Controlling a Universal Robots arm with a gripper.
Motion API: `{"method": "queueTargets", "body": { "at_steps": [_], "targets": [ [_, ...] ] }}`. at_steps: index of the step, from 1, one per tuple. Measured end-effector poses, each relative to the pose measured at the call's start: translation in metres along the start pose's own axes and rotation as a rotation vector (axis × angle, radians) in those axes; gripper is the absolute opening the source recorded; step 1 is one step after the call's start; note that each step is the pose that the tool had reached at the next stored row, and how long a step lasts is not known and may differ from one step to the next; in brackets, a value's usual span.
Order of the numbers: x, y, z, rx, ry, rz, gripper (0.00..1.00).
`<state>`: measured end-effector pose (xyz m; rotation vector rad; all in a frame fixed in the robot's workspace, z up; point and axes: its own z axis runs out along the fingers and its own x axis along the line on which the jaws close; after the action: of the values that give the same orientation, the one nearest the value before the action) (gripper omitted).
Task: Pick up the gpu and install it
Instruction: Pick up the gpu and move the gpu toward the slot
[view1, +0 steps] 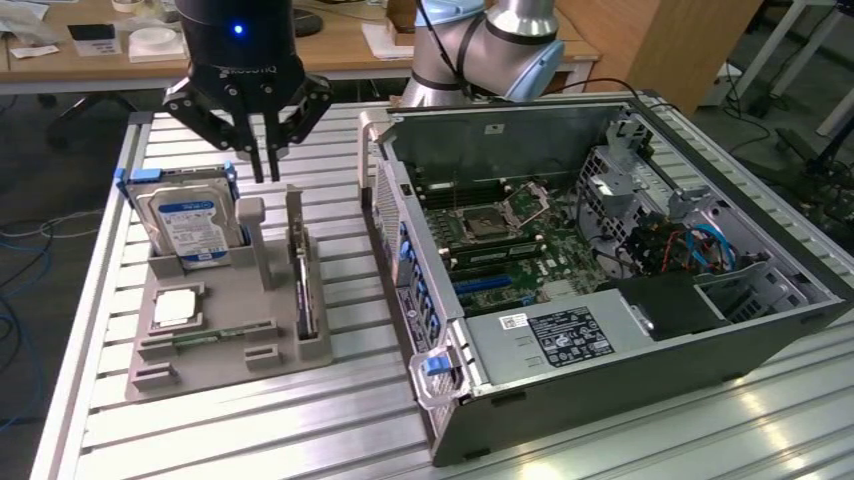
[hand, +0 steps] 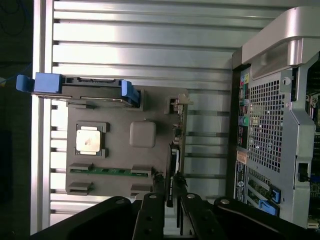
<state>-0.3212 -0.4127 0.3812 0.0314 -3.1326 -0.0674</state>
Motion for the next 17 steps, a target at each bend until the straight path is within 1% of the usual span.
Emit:
{"method": "queueTargets", "body": {
  "at_steps": [2, 3, 5, 6, 8, 9, 10, 11, 12, 15, 17],
  "targets": [
    [0.0000, 0.0000, 0.0000, 0.0000, -0.0001, 0.000, 0.29],
    [0.0000, 0.0000, 0.0000, 0.0000, -0.0001, 0.000, 0.29],
    [0.0000, 0.0000, 0.0000, 0.0000, 0.0000, 0.000, 0.41],
    [0.0000, 0.0000, 0.0000, 0.0000, 0.0000, 0.000, 0.41],
    [0.0000, 0.0000, 0.0000, 0.0000, 0.0000, 0.000, 0.53],
    [0.0000, 0.0000, 0.0000, 0.0000, 0.0000, 0.000, 0.53],
    [0.0000, 0.0000, 0.0000, 0.0004, 0.0000, 0.000, 0.58],
    [-0.0004, 0.0000, 0.0002, 0.0023, 0.0008, 0.000, 0.58],
    [-0.0011, -0.0001, 0.0002, 0.0047, 0.0015, 0.000, 0.65],
    [-0.0025, -0.0011, 0.0003, 0.0108, 0.0016, 0.000, 0.65],
    [-0.0027, -0.0020, 0.0005, 0.0137, 0.0018, 0.000, 0.65]
  ]
}}
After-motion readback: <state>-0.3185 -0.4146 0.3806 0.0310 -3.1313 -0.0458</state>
